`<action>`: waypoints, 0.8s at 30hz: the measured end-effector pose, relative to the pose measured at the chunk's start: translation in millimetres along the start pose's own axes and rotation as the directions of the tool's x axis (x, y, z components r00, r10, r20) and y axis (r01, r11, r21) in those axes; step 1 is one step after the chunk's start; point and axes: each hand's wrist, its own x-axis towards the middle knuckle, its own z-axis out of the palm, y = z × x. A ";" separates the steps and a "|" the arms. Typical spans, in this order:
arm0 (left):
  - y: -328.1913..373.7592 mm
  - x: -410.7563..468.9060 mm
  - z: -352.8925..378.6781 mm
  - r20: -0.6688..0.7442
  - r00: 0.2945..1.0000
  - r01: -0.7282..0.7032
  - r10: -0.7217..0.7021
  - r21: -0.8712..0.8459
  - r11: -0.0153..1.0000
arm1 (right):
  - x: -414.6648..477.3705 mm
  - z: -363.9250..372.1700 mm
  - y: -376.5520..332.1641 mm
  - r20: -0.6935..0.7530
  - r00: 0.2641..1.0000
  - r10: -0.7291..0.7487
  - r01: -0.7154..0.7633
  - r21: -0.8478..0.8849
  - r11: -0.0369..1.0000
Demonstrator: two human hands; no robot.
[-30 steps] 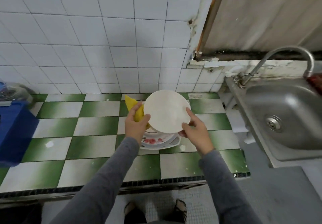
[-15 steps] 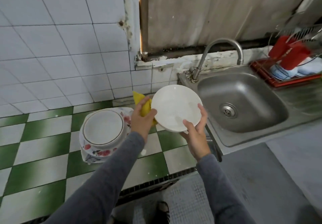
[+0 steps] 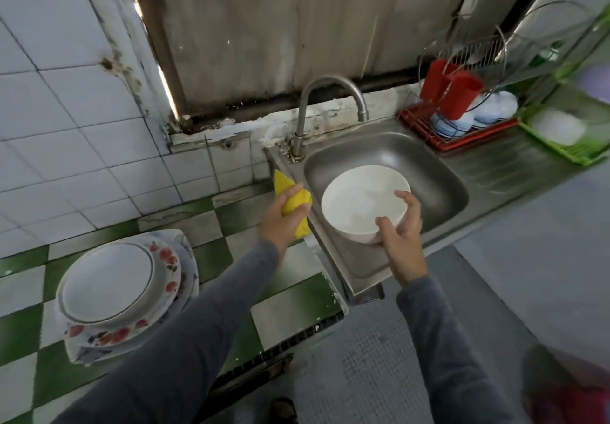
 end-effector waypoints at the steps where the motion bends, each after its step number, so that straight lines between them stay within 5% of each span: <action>1: -0.7 2.3 7.2 0.003 1.000 -0.002 0.002 -0.015 1.000 | 6.7 -8.1 2.5 -0.022 1.000 -0.021 0.020 -0.067 0.998; 13: -4.7 23.5 58.9 0.042 0.997 0.071 -0.072 0.019 0.997 | 60.7 -55.2 11.5 0.000 0.999 -0.038 0.034 -0.465 0.885; 24: -4.8 31.9 66.4 0.049 0.996 0.066 -0.068 0.041 0.997 | 69.3 -55.6 8.1 0.093 0.992 -0.083 0.122 -0.617 0.778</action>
